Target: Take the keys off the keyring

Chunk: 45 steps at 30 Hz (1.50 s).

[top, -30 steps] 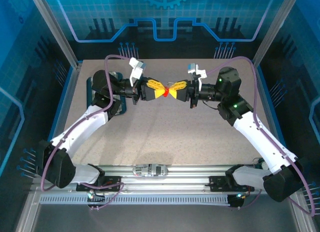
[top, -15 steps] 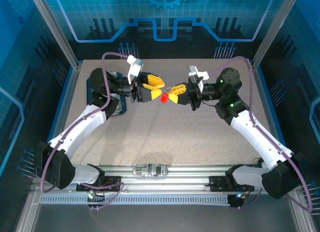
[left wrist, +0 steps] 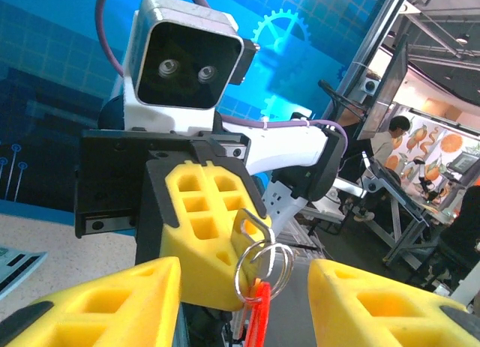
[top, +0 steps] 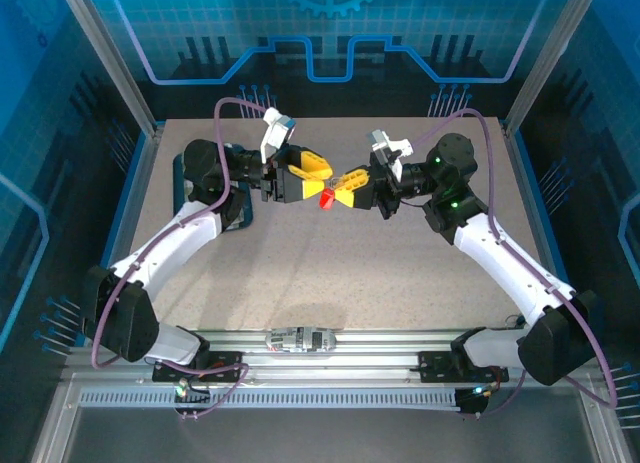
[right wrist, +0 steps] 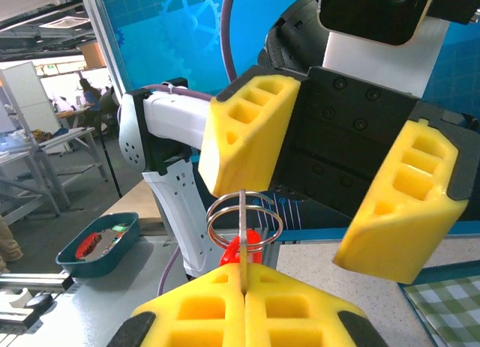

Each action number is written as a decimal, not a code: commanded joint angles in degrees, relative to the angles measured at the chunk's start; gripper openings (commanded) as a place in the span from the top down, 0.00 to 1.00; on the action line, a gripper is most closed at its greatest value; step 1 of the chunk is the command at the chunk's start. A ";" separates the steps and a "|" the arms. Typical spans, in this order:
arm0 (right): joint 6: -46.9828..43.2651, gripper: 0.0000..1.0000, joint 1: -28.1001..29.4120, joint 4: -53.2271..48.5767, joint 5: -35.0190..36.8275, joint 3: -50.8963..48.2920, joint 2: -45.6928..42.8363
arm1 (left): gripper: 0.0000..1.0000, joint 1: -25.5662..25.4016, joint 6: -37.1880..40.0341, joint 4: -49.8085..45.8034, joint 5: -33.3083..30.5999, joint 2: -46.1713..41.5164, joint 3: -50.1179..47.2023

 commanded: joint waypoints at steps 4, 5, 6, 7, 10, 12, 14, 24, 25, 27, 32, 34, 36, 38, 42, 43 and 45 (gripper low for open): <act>0.30 1.00 0.39 0.81 -1.07 1.30 0.23 | 0.52 -1.40 -2.02 3.85 2.02 0.74 2.91; 0.02 1.00 0.38 0.34 -1.10 1.37 0.21 | 0.52 -1.50 -2.17 3.80 2.07 0.91 3.08; -0.15 1.00 0.32 0.16 -1.00 1.41 0.19 | 0.52 -1.64 -2.26 3.77 2.20 1.07 3.14; -0.20 1.00 0.39 0.04 -0.90 1.41 0.07 | 0.54 -1.82 -2.34 3.75 2.46 1.39 3.38; -0.51 1.00 0.19 -0.35 -0.40 1.32 -0.01 | 0.62 -1.99 -3.14 4.57 2.85 1.94 3.73; -0.43 1.00 0.07 -0.33 -0.17 1.40 -0.14 | 0.66 -2.04 -3.69 5.03 2.91 2.30 3.87; -0.34 1.00 -0.05 -0.13 -0.04 1.32 -0.24 | 0.73 -2.00 -4.32 5.83 2.97 2.70 3.97; 0.66 1.00 -1.15 1.12 0.75 0.49 -0.61 | 0.81 -0.20 -16.25 20.45 1.22 5.68 4.76; 0.79 1.00 -1.31 1.31 0.83 0.40 -0.62 | 0.80 -0.03 -17.63 21.85 1.15 6.10 4.94; 0.81 1.00 -1.30 1.25 0.98 0.35 -0.61 | 0.78 -0.01 -18.53 22.45 1.03 6.53 5.15; 0.79 1.00 -1.48 1.38 1.53 0.09 -0.77 | 0.74 -0.02 -18.20 22.43 1.17 6.23 4.92; 0.84 1.00 -1.59 1.38 1.68 0.09 -0.68 | 0.74 -0.09 -18.32 22.38 1.38 6.27 4.96; 1.38 1.00 -1.55 1.91 1.70 0.17 -0.52 | 0.71 -0.09 -18.53 22.38 1.54 6.36 4.97; 1.03 1.00 -1.55 1.60 2.12 0.17 -0.63 | 0.70 -0.11 -18.34 22.38 1.56 6.23 4.89; -0.54 1.00 -1.55 -0.68 2.76 0.44 -1.06 | 0.66 -0.08 -16.56 20.78 1.57 5.74 4.41; -0.82 1.00 -1.56 -1.05 3.03 0.44 -1.13 | 0.66 -0.01 -15.75 19.72 1.57 5.58 4.35; -1.50 1.00 -1.57 -2.03 3.56 0.44 -1.43 | 0.66 -0.06 -14.27 18.44 1.65 5.29 4.12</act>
